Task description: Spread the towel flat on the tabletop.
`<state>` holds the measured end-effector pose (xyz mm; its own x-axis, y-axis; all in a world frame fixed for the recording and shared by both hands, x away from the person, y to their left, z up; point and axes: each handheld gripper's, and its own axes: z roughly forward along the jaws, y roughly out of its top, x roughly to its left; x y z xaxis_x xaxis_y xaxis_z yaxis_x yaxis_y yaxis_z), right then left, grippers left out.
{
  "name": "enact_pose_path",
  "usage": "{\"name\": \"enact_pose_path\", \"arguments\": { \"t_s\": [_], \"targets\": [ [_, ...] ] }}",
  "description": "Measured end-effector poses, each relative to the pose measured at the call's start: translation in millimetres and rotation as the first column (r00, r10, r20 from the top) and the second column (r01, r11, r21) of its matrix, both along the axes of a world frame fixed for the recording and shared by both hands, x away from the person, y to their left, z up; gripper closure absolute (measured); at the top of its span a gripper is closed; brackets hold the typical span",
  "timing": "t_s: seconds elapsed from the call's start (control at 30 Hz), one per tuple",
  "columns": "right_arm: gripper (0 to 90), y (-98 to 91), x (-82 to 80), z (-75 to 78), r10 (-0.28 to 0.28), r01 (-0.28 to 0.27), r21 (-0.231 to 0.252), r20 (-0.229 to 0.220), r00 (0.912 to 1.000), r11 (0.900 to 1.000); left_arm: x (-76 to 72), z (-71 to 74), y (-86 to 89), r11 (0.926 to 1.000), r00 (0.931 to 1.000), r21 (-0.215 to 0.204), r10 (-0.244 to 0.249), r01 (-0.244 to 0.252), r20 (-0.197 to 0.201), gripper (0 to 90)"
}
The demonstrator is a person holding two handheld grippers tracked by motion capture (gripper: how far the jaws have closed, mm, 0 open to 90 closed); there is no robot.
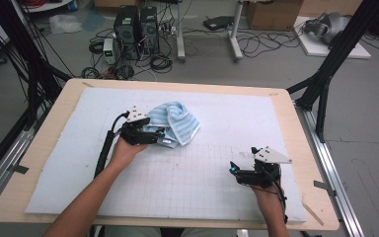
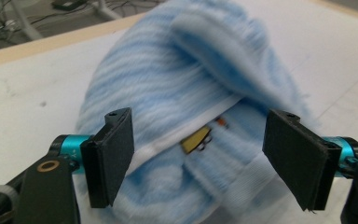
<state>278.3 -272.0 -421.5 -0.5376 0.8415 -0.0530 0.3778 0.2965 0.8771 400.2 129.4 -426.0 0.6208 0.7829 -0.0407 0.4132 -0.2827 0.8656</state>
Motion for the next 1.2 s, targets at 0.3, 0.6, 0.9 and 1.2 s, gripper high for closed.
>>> {"name": "enact_pose_path", "arguments": {
  "t_s": [0.3,0.6,0.9,1.2],
  "targets": [
    [8.2,1.2,1.5,-1.4,0.0,0.0,0.001,-0.01,0.9999,1.0,6.2,-24.1,-20.9,0.9846,0.9986,0.167,-0.047,0.051,-0.024,33.9],
    [8.2,-0.2,1.3,-1.3,-0.003,0.003,0.004,-0.011,0.9999,1.0,-2.8,-14.1,-9.1,0.9839,0.986,0.089,-0.148,0.155,-0.076,74.3],
    [8.2,1.6,0.6,-1.1,0.001,-0.001,0.002,-0.015,0.9999,1.0,-36.5,-4.3,10.8,0.9697,0.9664,0.004,-0.243,0.244,-0.083,74.5],
    [8.2,3.7,1.3,-0.9,0.008,-0.008,-0.001,-0.007,0.9999,1.0,-74.9,-5.1,29.0,0.9585,0.9548,-0.07,-0.282,0.276,-0.094,74.5]
  ]
}}
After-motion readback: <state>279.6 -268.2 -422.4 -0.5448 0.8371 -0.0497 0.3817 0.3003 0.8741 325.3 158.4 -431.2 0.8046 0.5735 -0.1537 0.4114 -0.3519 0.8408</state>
